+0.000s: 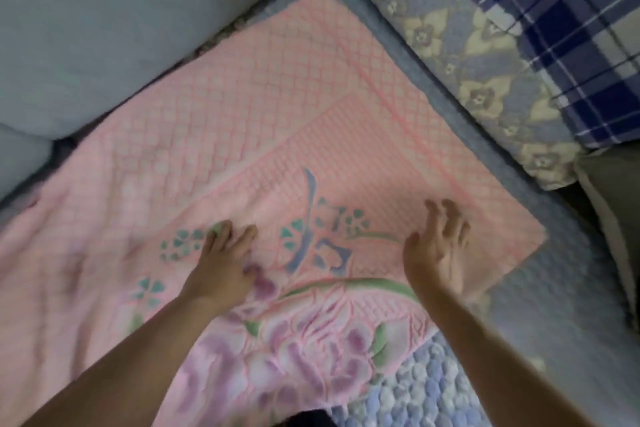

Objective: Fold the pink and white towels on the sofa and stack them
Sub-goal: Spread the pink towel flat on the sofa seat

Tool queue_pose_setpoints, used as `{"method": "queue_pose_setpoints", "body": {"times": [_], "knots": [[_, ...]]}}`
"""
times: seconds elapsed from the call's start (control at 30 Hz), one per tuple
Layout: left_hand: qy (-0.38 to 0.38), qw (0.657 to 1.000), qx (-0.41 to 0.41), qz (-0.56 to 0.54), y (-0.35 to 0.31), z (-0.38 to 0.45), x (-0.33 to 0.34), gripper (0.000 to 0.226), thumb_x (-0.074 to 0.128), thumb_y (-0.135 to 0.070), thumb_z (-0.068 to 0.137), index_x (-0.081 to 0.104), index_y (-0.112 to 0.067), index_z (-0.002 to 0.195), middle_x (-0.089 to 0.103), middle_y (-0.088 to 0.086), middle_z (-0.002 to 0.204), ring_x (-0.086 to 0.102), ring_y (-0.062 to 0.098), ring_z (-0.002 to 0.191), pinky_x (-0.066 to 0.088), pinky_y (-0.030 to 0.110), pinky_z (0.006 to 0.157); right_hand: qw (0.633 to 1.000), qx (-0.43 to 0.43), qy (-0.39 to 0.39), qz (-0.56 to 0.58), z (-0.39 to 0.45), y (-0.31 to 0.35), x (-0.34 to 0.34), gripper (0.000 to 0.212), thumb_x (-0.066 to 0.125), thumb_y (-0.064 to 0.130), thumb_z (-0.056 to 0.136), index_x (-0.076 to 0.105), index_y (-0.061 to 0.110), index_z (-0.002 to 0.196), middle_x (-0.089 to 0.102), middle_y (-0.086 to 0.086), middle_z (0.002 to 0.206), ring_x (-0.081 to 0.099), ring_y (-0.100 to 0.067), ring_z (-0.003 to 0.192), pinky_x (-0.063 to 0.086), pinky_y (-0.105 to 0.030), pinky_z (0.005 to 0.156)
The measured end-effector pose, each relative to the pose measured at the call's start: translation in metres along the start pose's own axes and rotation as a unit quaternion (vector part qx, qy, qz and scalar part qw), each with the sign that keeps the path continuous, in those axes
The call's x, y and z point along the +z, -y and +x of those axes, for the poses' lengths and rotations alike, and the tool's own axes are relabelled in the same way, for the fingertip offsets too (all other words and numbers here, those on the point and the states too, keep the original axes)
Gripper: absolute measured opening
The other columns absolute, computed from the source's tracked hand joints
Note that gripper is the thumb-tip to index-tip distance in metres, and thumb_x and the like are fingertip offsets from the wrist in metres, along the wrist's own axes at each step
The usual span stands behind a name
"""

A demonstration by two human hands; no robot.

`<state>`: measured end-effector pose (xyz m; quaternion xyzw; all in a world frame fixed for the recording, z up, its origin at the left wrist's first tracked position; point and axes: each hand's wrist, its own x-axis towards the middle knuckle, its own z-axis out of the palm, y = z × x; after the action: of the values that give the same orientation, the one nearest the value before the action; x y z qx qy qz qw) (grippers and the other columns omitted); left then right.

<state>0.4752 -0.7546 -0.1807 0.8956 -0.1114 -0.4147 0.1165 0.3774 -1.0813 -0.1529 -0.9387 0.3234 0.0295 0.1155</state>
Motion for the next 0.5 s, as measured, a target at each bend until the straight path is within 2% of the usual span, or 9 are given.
{"method": "queue_pose_setpoints", "body": {"times": [0.07,0.13,0.2,0.27,0.37,0.43,0.47,0.5], "knots": [[-0.081,0.996,-0.013,-0.044,-0.004,-0.025,-0.004,0.074,0.042,-0.032,0.084,0.034,-0.017,0.155,0.03,0.022,0.159,0.022,0.035,0.15,0.019,0.039,0.124,0.985,-0.144,0.093,0.033,-0.048,0.056,0.018,0.064,0.064,0.006,0.071,0.054,0.009,0.134,0.043,-0.02,0.143,0.044,-0.042,0.122,0.041,-0.054,0.099],[-0.131,0.983,-0.051,-0.115,0.003,-0.059,0.004,0.071,0.044,-0.027,0.083,0.04,-0.013,0.152,0.039,0.021,0.154,0.032,0.036,0.146,0.028,0.043,0.121,0.955,-0.231,0.181,0.043,-0.084,0.1,0.034,0.065,0.065,0.005,0.069,0.056,0.01,0.133,0.044,-0.019,0.143,0.045,-0.042,0.125,0.047,-0.055,0.098],[-0.105,0.976,-0.103,-0.162,0.016,-0.102,0.017,0.065,0.045,-0.027,0.091,0.034,-0.018,0.155,0.037,0.01,0.157,0.029,0.028,0.147,0.028,0.04,0.121,0.931,-0.256,0.257,0.041,-0.109,0.14,0.04,0.064,0.065,0.007,0.071,0.056,0.013,0.134,0.045,-0.017,0.143,0.046,-0.04,0.125,0.049,-0.054,0.097],[-0.071,0.956,-0.185,-0.216,0.042,-0.147,0.044,0.061,0.046,-0.029,0.095,0.03,-0.028,0.154,0.033,-0.001,0.156,0.029,0.017,0.146,0.028,0.03,0.118,0.913,-0.273,0.302,0.037,-0.125,0.177,0.04,0.063,0.065,0.008,0.075,0.056,0.015,0.137,0.047,-0.014,0.143,0.047,-0.038,0.124,0.05,-0.051,0.096],[-0.143,0.931,-0.251,-0.222,0.104,-0.222,0.091,0.045,0.051,-0.028,0.089,0.046,-0.039,0.132,0.057,-0.005,0.128,0.061,0.016,0.117,0.047,0.027,0.099,0.905,-0.301,0.298,0.029,-0.145,0.227,0.04,0.05,0.06,0.013,0.082,0.059,0.011,0.132,0.051,-0.013,0.138,0.051,-0.038,0.118,0.049,-0.048,0.094],[-0.146,0.902,-0.307,-0.266,0.158,-0.277,0.127,0.043,0.054,-0.028,0.088,0.052,-0.037,0.13,0.054,-0.012,0.126,0.06,0.019,0.113,0.048,0.032,0.098,0.899,-0.342,0.273,0.016,-0.164,0.253,0.049,0.043,0.049,0.018,0.083,0.064,0.005,0.121,0.061,-0.017,0.124,0.054,-0.036,0.111,0.048,-0.046,0.091],[-0.138,0.892,-0.343,-0.261,0.188,-0.305,0.147,0.045,0.054,-0.028,0.086,0.056,-0.029,0.13,0.056,-0.008,0.128,0.059,0.022,0.112,0.047,0.035,0.097,0.894,-0.353,0.276,0.008,-0.177,0.268,0.053,0.041,0.048,0.017,0.085,0.064,0.005,0.12,0.062,-0.018,0.121,0.053,-0.034,0.112,0.045,-0.044,0.095],[-0.159,0.875,-0.369,-0.27,0.214,-0.333,0.158,0.042,0.056,-0.029,0.083,0.061,-0.02,0.124,0.061,0.0,0.12,0.061,0.027,0.106,0.047,0.036,0.092,0.885,-0.357,0.298,-0.007,-0.192,0.282,0.058,0.039,0.05,0.014,0.088,0.062,0.007,0.125,0.061,-0.016,0.123,0.052,-0.032,0.117,0.042,-0.043,0.102]]}}
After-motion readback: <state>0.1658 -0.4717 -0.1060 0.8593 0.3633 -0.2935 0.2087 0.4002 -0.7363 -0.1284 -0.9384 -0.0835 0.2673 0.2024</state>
